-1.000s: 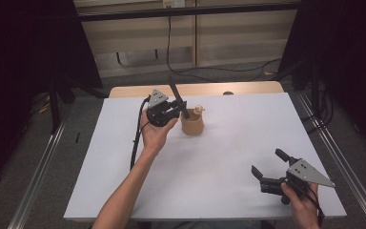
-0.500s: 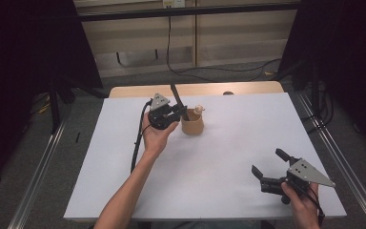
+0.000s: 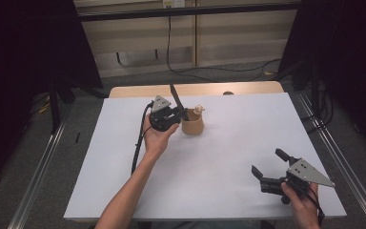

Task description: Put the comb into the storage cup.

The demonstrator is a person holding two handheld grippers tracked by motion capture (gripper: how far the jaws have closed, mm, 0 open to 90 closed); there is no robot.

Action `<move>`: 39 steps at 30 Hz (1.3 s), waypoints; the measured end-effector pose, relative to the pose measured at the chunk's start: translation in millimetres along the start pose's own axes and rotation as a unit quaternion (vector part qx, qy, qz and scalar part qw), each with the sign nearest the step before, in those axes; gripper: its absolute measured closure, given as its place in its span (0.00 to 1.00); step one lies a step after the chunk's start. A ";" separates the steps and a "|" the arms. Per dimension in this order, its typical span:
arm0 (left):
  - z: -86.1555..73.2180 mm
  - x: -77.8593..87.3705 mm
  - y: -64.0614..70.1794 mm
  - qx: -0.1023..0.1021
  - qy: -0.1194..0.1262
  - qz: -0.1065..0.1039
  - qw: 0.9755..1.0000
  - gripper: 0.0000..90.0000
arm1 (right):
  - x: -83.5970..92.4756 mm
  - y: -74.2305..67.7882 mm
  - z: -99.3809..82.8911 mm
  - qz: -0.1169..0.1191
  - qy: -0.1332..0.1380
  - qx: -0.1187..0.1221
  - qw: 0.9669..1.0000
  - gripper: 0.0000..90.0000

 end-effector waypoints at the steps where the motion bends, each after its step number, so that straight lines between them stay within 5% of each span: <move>1: -1.3 -0.4 0.1 0.000 -0.001 -0.001 1.000 0.81 | 0.1 -0.2 0.1 0.000 0.000 -0.001 1.000 0.00; 24: -16.5 -7.3 -2.8 -0.016 -0.016 -0.006 1.000 0.81 | -1.3 -1.9 -2.7 0.007 -0.005 -0.001 1.000 0.00; 39: -24.5 -9.1 -4.5 -0.020 -0.002 -0.011 1.000 0.81 | -1.7 -2.2 -4.2 0.014 -0.006 0.001 1.000 0.00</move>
Point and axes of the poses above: each handheld gripper's, and its own axes: x roughly backward along the jaws, z roughly out of its top, y roughly to its right, the point moved 8 cm from there along -x, roughly forward along the jaws, and after that the axes turned 14 degrees about y, right-handed, at the moved point
